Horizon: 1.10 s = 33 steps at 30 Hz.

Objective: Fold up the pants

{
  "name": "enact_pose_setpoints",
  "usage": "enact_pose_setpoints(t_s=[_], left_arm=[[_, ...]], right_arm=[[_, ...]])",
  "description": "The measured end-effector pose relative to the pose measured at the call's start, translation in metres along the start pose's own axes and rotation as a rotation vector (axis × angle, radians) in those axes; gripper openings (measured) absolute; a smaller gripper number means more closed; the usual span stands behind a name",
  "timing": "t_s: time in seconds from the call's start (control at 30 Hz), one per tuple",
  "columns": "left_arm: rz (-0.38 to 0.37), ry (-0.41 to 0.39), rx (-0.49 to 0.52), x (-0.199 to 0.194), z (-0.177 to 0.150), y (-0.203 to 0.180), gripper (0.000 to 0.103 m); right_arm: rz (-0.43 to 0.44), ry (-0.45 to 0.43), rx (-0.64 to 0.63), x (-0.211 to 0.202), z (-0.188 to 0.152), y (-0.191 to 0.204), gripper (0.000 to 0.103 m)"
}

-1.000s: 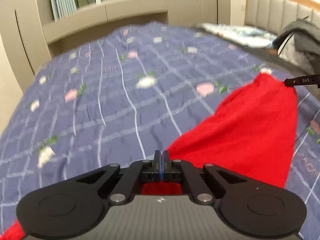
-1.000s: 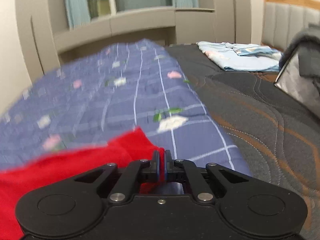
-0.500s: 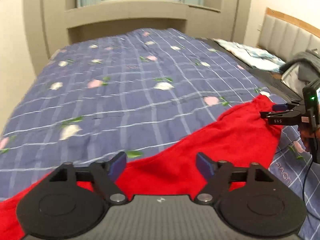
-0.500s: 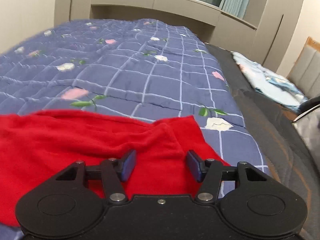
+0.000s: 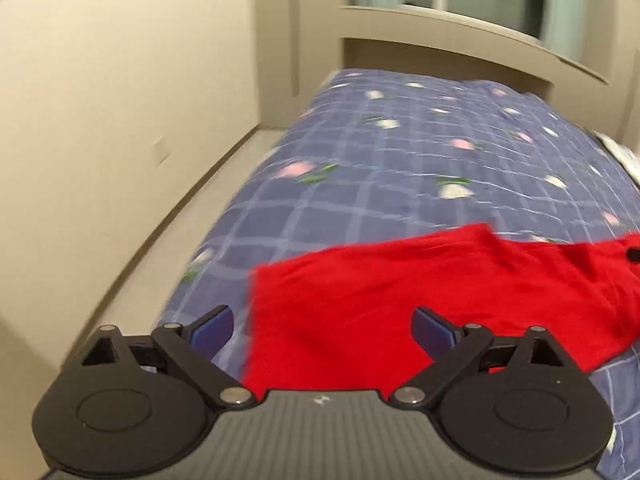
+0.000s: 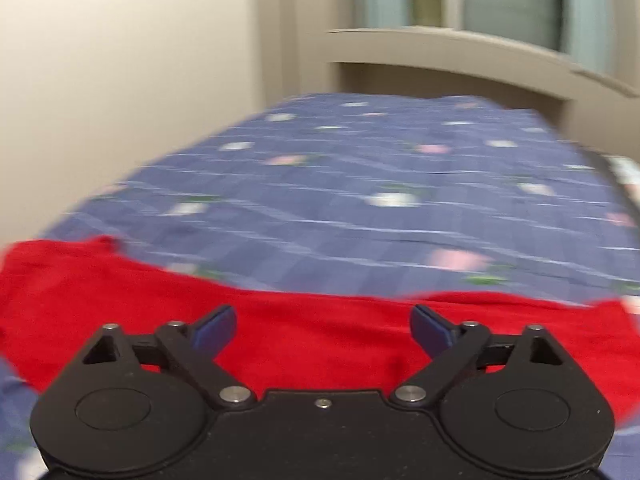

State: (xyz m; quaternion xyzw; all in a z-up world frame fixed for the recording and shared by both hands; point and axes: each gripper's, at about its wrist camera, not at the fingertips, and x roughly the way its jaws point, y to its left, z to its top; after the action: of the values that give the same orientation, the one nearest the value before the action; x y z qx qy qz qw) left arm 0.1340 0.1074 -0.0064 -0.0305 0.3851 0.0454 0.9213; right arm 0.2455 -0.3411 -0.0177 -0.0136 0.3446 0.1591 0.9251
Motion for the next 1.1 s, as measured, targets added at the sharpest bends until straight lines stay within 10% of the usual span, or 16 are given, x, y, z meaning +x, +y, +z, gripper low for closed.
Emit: enact_pose_setpoints(t_s=[0.33, 0.5, 0.57, 0.63, 0.73, 1.0, 1.1], left_arm=[[-0.224, 0.113, -0.366, 0.042, -0.029, 0.076, 0.089], [-0.197, 0.209, -0.364, 0.059, -0.036, 0.071, 0.033], [-0.192, 0.198, -0.354, 0.057, -0.036, 0.067, 0.028], [-0.18, 0.18, -0.335, 0.052, -0.035, 0.062, 0.027], [-0.153, 0.127, -0.311, 0.034, -0.034, 0.063, 0.025], [-0.126, 0.117, -0.283, 0.011, -0.035, 0.078, 0.026], [-0.118, 0.162, -0.298, 0.024, -0.042, 0.074, 0.028]], right_arm=[[0.266, 0.087, 0.009, 0.086, 0.046, 0.146, 0.09], [0.288, 0.17, 0.058, 0.12, 0.054, 0.169, 0.077], [0.283, 0.196, 0.05, 0.128, 0.055, 0.175, 0.063], [0.28, 0.218, 0.042, 0.139, 0.054, 0.179, 0.026], [0.275, 0.214, 0.032, 0.138, 0.057, 0.186, 0.008], [0.282, 0.161, -0.086, 0.119, 0.072, 0.225, 0.008], [0.231, 0.185, -0.103, 0.13, 0.061, 0.224, 0.024]])
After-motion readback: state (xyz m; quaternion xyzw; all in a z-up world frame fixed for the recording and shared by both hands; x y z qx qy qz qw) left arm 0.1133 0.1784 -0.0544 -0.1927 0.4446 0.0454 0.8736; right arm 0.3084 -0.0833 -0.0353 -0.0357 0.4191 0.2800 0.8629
